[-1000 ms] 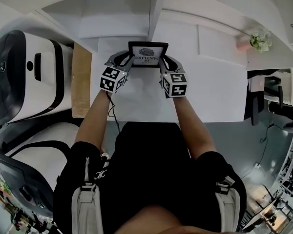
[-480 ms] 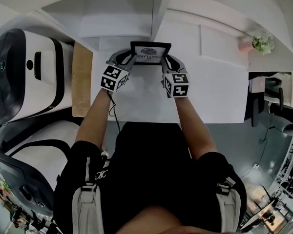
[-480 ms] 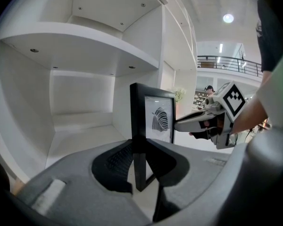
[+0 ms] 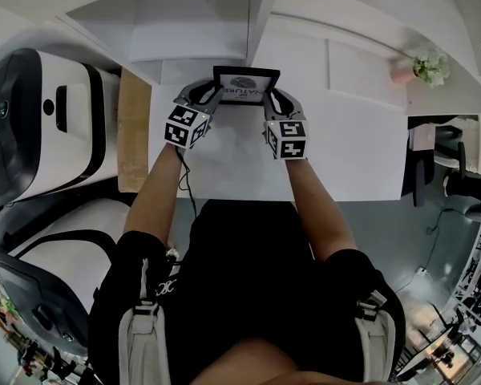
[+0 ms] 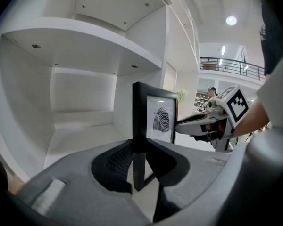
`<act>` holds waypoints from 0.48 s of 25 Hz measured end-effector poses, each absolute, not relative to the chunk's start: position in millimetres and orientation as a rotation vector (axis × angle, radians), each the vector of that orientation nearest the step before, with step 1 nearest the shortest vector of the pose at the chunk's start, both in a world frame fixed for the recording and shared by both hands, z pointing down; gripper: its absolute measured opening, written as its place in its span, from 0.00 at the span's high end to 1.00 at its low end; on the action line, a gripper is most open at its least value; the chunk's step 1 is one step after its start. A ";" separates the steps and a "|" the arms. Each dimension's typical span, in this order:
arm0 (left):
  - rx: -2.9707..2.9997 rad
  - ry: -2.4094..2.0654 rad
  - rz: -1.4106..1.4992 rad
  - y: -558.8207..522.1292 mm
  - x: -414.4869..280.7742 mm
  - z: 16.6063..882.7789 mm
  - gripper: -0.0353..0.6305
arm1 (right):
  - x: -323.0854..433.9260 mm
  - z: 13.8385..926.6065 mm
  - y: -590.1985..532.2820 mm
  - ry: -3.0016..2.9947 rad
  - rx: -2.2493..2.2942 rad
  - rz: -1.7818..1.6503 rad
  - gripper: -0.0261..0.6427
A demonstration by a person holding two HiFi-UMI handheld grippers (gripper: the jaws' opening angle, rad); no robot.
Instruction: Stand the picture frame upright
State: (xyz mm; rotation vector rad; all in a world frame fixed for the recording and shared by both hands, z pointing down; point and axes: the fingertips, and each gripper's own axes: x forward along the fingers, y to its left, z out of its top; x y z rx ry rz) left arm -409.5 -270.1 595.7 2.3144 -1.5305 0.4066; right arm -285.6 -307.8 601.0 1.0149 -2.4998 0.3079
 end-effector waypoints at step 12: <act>2.303 -1.543 0.439 -265.3 -406.4 597.5 0.74 | -284.9 603.5 -305.9 -2.527 1.004 0.325 0.85</act>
